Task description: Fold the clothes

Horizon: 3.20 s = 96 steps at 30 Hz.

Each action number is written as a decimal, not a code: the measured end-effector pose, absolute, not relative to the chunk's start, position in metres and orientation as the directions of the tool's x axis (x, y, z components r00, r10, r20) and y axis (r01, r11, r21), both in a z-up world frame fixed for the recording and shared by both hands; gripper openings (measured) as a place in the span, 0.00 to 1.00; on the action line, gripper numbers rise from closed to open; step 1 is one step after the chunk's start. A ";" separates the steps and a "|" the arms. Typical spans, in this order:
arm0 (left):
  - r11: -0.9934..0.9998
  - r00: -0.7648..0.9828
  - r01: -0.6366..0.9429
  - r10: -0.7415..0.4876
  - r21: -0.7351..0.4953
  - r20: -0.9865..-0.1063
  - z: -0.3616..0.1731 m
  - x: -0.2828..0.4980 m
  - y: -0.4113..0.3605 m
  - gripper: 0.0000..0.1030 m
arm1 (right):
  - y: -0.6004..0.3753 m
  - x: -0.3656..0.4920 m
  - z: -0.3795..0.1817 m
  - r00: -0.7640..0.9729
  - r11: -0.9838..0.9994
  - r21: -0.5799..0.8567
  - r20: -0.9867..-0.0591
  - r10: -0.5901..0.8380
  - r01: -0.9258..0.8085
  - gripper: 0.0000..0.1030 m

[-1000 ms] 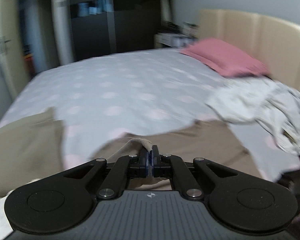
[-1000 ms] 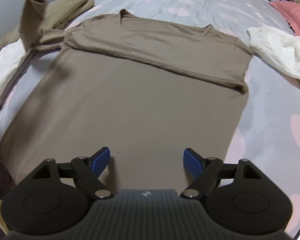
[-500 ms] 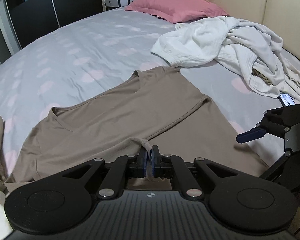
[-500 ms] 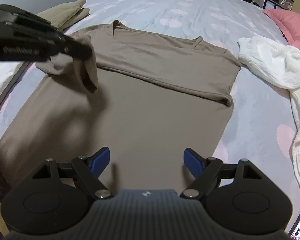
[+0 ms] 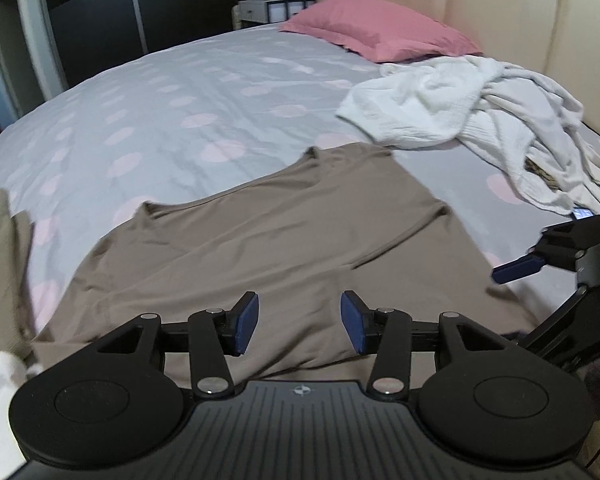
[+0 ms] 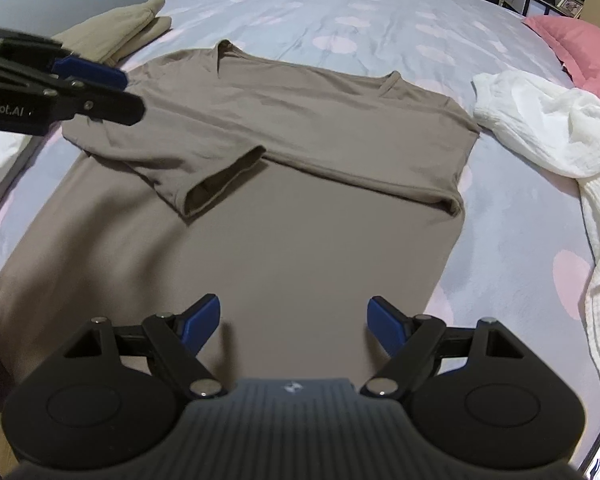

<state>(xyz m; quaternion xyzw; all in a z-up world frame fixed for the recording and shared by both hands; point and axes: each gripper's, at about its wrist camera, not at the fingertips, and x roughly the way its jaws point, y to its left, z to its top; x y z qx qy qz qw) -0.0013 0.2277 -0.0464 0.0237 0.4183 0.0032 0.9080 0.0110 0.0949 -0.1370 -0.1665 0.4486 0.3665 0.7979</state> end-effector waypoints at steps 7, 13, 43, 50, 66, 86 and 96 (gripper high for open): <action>0.997 0.650 -0.077 0.074 0.031 -0.756 -0.048 -0.022 0.271 0.43 | 0.102 0.041 -0.113 0.276 0.674 0.158 -0.827 0.490 -0.722 0.73; 0.990 0.614 -0.135 0.116 0.042 -0.781 -0.063 -0.042 0.299 0.43 | 0.126 0.066 -0.096 0.217 0.622 0.203 -0.819 0.531 -0.756 0.69; 0.995 0.582 -0.095 0.083 0.033 -0.809 -0.105 -0.050 0.313 0.44 | 0.187 0.120 -0.003 0.247 0.531 0.468 -0.540 0.804 -0.706 0.03; 0.995 0.677 -0.098 0.048 -0.025 -0.735 -0.101 -0.033 0.312 0.43 | 0.168 0.131 0.026 0.304 0.526 0.492 -0.461 0.834 -0.694 0.03; 0.994 0.653 -0.110 0.081 0.011 -0.753 -0.098 0.008 0.291 0.43 | 0.180 0.165 -0.055 0.290 0.674 0.399 -0.682 0.671 -0.621 0.26; 0.994 0.614 -0.109 0.077 0.013 -0.786 -0.102 0.005 0.297 0.43 | 0.163 0.165 -0.146 0.149 0.682 0.385 -0.797 0.585 -0.622 0.04; 0.993 0.576 -0.114 0.091 0.030 -0.813 -0.110 0.004 0.303 0.46 | 0.120 0.158 -0.130 0.129 0.667 0.359 -0.815 0.565 -0.653 0.03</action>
